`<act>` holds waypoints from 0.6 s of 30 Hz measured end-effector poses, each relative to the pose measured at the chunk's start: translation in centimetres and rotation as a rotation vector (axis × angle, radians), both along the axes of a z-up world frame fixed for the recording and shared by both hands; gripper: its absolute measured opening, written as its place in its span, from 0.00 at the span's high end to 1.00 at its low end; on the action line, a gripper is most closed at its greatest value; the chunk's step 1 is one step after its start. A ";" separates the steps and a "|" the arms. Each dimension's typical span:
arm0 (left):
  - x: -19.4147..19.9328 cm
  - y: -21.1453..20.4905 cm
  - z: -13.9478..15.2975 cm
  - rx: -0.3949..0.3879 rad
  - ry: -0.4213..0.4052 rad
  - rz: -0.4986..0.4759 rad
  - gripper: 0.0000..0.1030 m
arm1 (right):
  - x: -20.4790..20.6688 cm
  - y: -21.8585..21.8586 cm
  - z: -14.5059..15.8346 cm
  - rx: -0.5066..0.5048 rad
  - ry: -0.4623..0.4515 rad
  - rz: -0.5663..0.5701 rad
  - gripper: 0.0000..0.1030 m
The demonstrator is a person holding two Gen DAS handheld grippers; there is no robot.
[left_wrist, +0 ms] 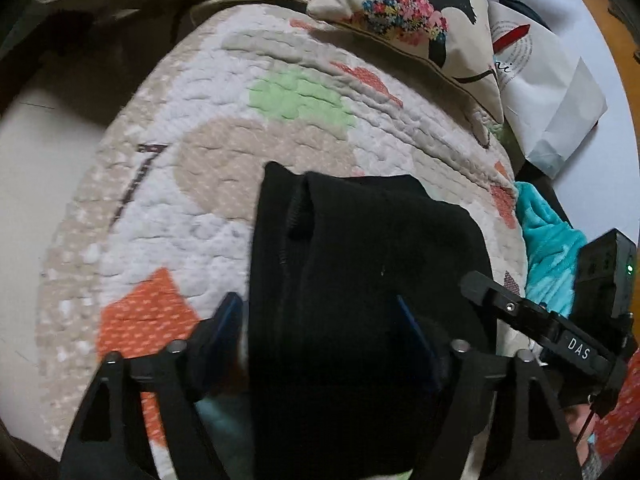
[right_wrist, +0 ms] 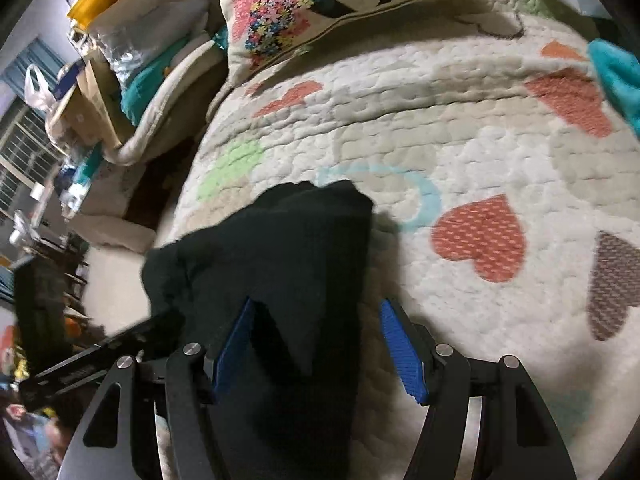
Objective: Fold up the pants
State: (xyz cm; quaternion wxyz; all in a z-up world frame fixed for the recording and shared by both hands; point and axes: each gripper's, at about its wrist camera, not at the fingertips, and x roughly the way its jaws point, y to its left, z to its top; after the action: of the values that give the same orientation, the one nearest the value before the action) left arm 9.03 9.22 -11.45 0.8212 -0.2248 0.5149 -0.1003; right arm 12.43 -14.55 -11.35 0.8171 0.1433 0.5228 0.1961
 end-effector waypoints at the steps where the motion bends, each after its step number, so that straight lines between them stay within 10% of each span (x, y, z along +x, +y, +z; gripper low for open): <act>1: 0.1 -0.4 0.1 0.007 -0.008 -0.013 0.24 | 0.2 0.2 -0.4 0.027 0.015 -0.001 0.33; 6: 0.2 -1.7 1.6 0.017 -0.032 -0.079 0.62 | 0.6 0.5 -0.3 0.067 0.021 -0.021 0.60; 18: 5.2 -2.0 4.9 -0.012 -0.068 -0.056 0.64 | 3.4 1.6 5.0 -0.038 -0.141 0.020 0.69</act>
State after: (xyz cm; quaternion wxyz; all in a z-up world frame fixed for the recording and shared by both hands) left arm 14.19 7.25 -6.58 0.8339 -0.2116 0.4920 -0.1337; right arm 15.81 -12.98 -6.31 0.8524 0.1086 0.4690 0.2041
